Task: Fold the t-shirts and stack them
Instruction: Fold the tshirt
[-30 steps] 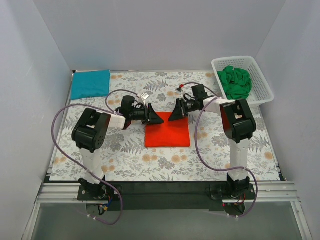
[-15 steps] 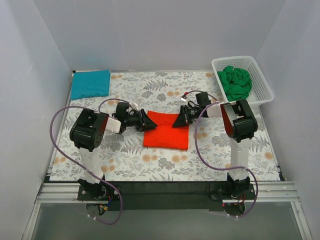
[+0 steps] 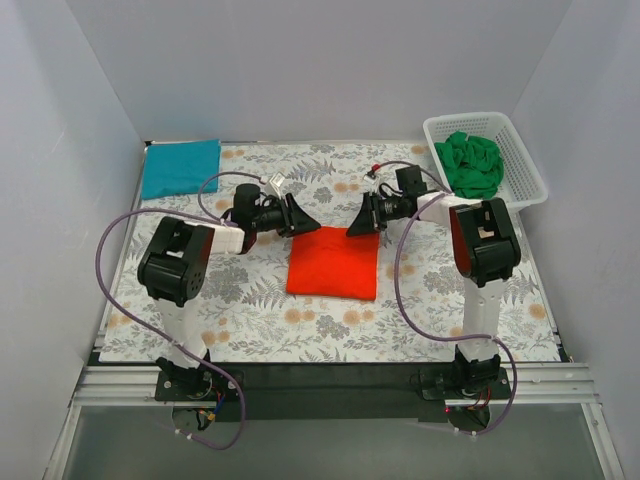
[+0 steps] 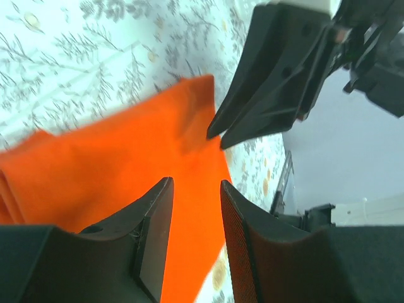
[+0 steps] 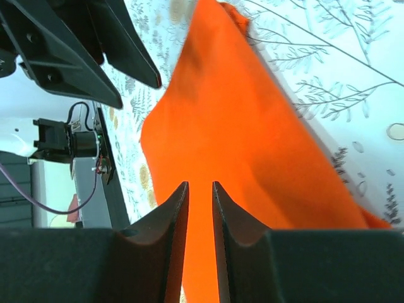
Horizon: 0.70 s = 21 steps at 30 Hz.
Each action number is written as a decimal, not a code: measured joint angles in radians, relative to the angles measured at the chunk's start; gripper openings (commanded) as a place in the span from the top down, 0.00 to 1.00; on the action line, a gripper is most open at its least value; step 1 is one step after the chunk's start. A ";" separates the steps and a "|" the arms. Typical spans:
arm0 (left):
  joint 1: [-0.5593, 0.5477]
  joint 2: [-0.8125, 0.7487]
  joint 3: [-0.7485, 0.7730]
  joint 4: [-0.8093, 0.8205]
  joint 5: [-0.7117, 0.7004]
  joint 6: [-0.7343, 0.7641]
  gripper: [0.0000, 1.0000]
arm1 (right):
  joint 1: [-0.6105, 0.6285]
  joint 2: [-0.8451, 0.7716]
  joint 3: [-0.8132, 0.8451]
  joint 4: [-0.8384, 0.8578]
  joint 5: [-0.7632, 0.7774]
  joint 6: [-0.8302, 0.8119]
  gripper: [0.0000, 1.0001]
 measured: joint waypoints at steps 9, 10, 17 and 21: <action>0.019 0.240 0.087 0.104 -0.024 -0.068 0.65 | -0.056 0.206 0.082 -0.015 -0.070 -0.003 0.73; 0.023 0.246 0.093 0.116 -0.024 -0.078 0.65 | -0.063 0.212 0.098 -0.016 -0.068 -0.011 0.73; 0.070 0.253 0.092 0.158 0.017 -0.129 0.49 | -0.087 0.248 0.198 -0.045 -0.059 -0.053 0.59; 0.122 0.134 0.046 0.062 0.027 -0.070 0.43 | -0.089 0.201 0.195 -0.073 -0.038 -0.060 0.43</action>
